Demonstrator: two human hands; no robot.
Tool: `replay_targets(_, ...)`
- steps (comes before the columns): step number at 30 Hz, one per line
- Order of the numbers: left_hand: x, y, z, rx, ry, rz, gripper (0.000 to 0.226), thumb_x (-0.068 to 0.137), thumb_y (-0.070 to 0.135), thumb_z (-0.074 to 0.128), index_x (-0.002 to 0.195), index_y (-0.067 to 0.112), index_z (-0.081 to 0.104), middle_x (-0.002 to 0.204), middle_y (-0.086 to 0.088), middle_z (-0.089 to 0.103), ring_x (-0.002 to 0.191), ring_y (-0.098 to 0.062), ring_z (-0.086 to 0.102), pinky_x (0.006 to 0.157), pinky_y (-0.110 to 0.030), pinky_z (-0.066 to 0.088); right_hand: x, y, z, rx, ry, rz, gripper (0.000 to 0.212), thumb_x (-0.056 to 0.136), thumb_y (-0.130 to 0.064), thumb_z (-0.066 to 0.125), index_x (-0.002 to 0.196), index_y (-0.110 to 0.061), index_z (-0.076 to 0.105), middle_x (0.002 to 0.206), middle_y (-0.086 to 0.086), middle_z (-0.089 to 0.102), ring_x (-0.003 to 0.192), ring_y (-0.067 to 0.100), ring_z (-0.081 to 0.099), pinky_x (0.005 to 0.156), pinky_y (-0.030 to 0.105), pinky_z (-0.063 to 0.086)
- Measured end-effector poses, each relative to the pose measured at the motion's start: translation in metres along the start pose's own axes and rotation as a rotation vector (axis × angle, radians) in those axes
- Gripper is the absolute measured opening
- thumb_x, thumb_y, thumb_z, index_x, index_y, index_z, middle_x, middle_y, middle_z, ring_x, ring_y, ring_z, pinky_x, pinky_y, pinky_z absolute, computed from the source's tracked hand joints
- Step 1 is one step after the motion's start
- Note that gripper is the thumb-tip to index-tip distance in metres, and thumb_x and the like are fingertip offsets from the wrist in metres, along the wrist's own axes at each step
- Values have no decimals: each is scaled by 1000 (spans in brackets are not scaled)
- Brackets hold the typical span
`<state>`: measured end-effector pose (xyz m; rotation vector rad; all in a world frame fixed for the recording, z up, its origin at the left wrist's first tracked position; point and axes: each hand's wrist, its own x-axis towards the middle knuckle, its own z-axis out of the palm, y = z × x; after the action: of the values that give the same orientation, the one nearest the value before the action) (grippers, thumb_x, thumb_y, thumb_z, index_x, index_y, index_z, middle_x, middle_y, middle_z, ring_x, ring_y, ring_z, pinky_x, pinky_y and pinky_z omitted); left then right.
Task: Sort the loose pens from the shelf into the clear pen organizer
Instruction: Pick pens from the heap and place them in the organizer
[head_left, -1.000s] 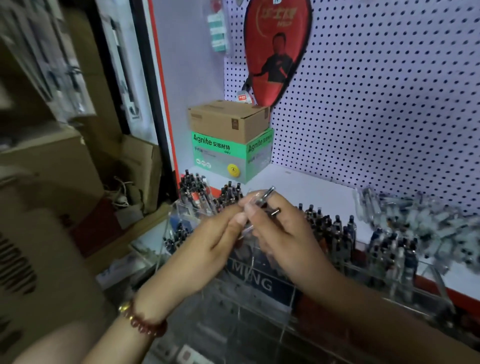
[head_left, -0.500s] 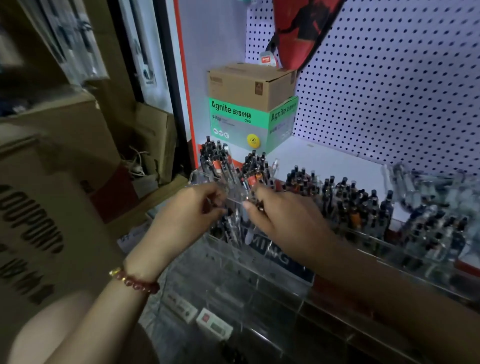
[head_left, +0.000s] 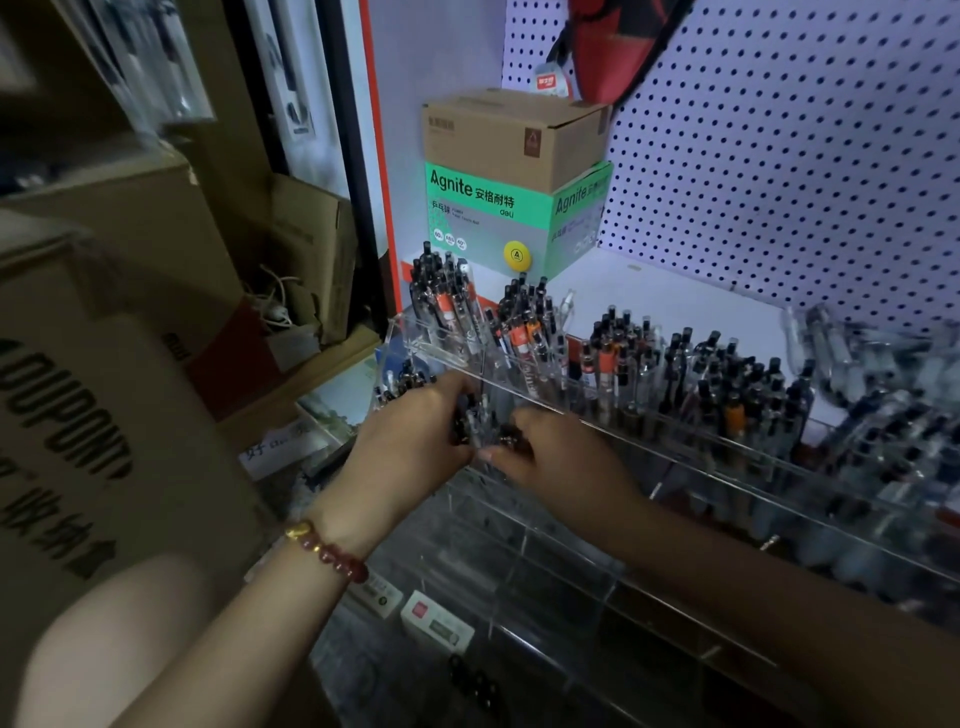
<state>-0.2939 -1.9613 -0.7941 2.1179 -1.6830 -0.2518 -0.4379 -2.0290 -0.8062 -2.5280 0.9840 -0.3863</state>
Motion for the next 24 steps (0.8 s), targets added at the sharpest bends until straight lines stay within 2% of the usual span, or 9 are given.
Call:
replay_targets(2, 1, -1, 2, -23, -5, -5, 53, 77, 21, 76, 120, 27, 46, 103, 3, 64, 88, -20, 63, 72, -38, 52, 2, 2, 6, 8, -20, 39, 31, 90, -39, 61, 70, -23, 43, 61, -7, 45, 56, 10, 45, 50, 27, 31)
replay_targets(3, 2, -1, 3, -36, -7, -11, 54, 77, 18, 76, 120, 27, 46, 103, 2, 63, 88, -21, 63, 72, -38, 52, 3, 3, 8, 11, -32, 59, 27, 91, -36, 61, 72, -21, 48, 63, -6, 49, 59, 12, 49, 52, 27, 35)
replay_targets(5, 3, -1, 5, -63, -8, -26, 55, 76, 13, 76, 120, 26, 46, 101, 1, 62, 86, -22, 62, 72, -39, 52, 4, 5, 11, 9, -54, 88, 15, 91, -29, 60, 85, -15, 58, 75, -1, 61, 73, 18, 60, 66, 30, 48)
replay_targets(7, 5, 0, 6, -89, -1, -35, 54, 76, 9, 76, 119, 23, 48, 95, 1, 59, 82, -21, 60, 71, -36, 51, 4, 7, 14, 9, -74, 100, 15, 93, -25, 57, 90, -11, 59, 84, 4, 66, 81, 23, 63, 75, 36, 52)
replay_targets(10, 7, -1, 7, -135, 19, -40, 50, 74, 2, 75, 114, 20, 51, 88, 4, 52, 72, -17, 55, 65, -29, 45, 5, 7, 17, 14, -64, 82, 18, 96, -24, 51, 83, -12, 55, 83, 6, 66, 79, 24, 63, 76, 39, 53)
replay_targets(15, 8, -4, 8, -136, 73, -32, 45, 71, -1, 74, 98, 26, 48, 83, 6, 54, 70, -17, 57, 62, -32, 48, 4, 2, 14, 100, -40, 58, 18, 99, -17, 43, 81, -17, 44, 87, 4, 69, 79, 19, 64, 73, 38, 53)
replay_targets(19, 5, -4, 9, -115, 74, -3, 48, 69, 4, 76, 106, 23, 53, 93, 2, 64, 78, -20, 62, 68, -38, 52, -2, -1, 18, 68, -20, 66, 9, 100, -20, 42, 105, -15, 47, 95, 3, 68, 82, 21, 64, 72, 36, 50)
replay_targets(21, 4, -4, 10, -71, 75, 19, 51, 69, 8, 76, 112, 23, 53, 96, 1, 66, 84, -21, 64, 70, -40, 53, -6, -4, 20, 40, -19, 60, 28, 100, -23, 43, 127, -16, 38, 97, 3, 67, 73, 19, 60, 69, 36, 47)
replay_targets(24, 3, -3, 11, -72, 67, 21, 54, 68, 9, 76, 114, 25, 51, 94, 2, 67, 85, -20, 64, 69, -42, 53, -11, -6, 20, -1, -39, 37, 50, 100, -17, 43, 143, -14, 18, 102, 5, 63, 55, 10, 46, 47, 27, 34)
